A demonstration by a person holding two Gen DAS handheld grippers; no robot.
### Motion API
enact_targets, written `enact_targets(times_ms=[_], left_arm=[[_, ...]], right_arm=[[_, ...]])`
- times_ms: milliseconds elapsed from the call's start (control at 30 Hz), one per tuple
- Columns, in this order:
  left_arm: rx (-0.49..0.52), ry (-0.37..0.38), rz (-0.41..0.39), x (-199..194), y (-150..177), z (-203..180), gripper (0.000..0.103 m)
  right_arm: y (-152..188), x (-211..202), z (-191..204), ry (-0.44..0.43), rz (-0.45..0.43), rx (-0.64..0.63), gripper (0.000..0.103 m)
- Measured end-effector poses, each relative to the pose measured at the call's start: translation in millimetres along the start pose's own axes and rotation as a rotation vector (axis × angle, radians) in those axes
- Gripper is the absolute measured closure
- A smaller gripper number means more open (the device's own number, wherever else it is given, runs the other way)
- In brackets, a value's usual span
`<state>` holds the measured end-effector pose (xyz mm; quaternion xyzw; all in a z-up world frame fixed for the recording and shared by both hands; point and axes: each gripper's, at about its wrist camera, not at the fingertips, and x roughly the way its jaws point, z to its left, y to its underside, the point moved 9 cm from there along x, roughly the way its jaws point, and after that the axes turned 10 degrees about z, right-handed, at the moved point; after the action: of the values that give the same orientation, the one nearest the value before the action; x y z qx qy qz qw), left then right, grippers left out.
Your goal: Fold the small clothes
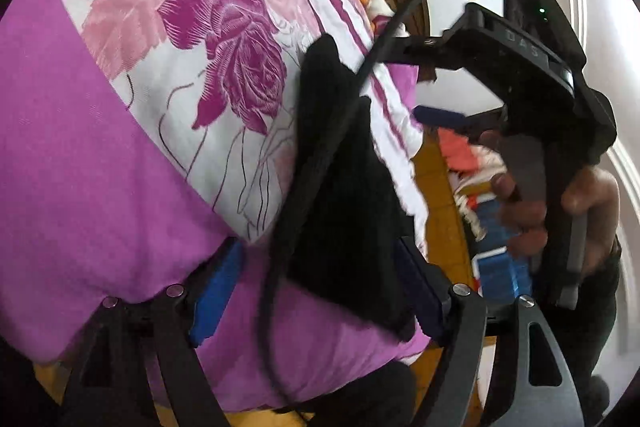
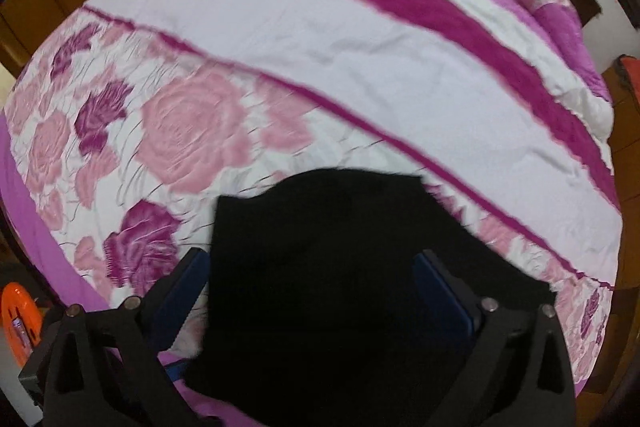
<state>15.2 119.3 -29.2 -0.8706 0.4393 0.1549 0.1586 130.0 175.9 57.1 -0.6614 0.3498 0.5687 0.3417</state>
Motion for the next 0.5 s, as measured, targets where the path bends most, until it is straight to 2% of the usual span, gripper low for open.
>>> enact_targets(times_ms=[133,200,233,300,367,433,500], left_arm=[[0.035,0.005,0.009,-2.6,5.6,-8.0,0.039],[0.029,0.075,0.019,-9.0,6.9,-13.0,0.039],[0.019,0.137,0.015,-16.4,5.5,-15.9,0.039],[0.018,0.266,-0.016,-39.8,1.3,-24.5,0.039],[0.06,0.345,-0.075,-69.3,-0.9,-31.6,0.039],[0.082,0.371,-0.13,-88.7,-4.0,-32.2,0.039],[0.057,0.359,-0.162,-94.9,-11.1,-24.1,0.039]], right_arm=[[2.6,16.3,24.5,0.034,0.055,-0.032,0.0],[4.1,16.9,30.6,0.037,0.065,-0.047,0.0],[5.2,14.1,28.7,0.045,0.058,-0.051,0.0],[5.5,6.0,15.1,0.065,0.037,-0.043,0.0],[3.8,-5.8,-11.0,0.095,0.003,-0.023,0.0],[0.5,-23.4,-42.6,0.167,-0.062,-0.021,0.0],[0.3,-44.8,-77.9,0.25,-0.138,-0.011,0.0]])
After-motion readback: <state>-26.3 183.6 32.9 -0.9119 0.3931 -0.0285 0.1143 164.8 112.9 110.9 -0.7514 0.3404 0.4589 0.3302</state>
